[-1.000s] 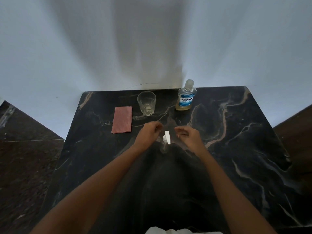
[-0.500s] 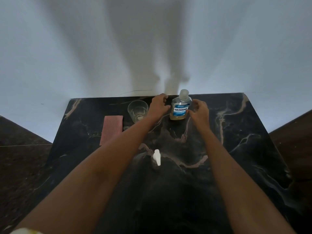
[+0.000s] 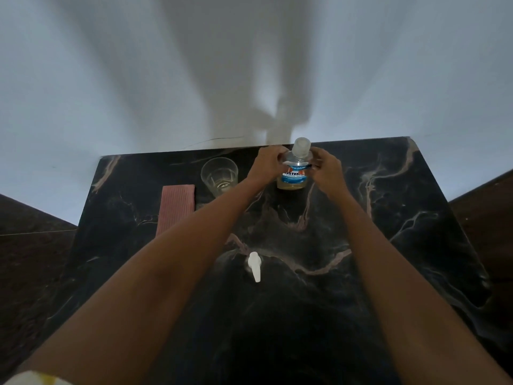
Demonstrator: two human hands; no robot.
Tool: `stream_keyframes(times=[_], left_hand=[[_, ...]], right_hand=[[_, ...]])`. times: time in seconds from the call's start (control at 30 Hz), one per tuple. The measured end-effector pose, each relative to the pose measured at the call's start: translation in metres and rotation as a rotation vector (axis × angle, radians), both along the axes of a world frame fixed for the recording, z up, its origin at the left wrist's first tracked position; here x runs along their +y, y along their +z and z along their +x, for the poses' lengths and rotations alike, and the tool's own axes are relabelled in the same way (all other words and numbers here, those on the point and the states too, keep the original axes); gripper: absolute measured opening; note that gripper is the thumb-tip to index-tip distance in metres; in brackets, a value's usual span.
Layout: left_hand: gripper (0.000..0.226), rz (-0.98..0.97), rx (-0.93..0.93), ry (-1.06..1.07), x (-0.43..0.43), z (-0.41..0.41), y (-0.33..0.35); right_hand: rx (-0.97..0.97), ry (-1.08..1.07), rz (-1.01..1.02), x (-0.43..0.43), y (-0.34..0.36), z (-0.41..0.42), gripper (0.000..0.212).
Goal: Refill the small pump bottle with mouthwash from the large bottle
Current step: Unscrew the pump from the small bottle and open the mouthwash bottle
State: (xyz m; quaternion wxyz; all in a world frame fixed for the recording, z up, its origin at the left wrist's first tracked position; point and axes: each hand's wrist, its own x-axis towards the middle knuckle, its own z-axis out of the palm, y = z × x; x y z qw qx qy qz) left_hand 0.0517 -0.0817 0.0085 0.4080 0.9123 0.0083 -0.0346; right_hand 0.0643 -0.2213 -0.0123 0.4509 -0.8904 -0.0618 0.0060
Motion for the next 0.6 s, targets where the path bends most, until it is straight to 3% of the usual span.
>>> stream_keyframes(times=[0.27, 0.6], left_hand=[[0.03, -0.049, -0.031, -0.026, -0.004, -0.042, 0.009], [0.03, 0.142, 0.085, -0.207, -0.016, -0.103, 0.042]], right_hand=[[-0.012, 0.056, -0.023, -0.013, 0.016, -0.037, 0.046], [0.0, 0.011, -0.046, -0.032, 0.032, -0.121, 0.041]])
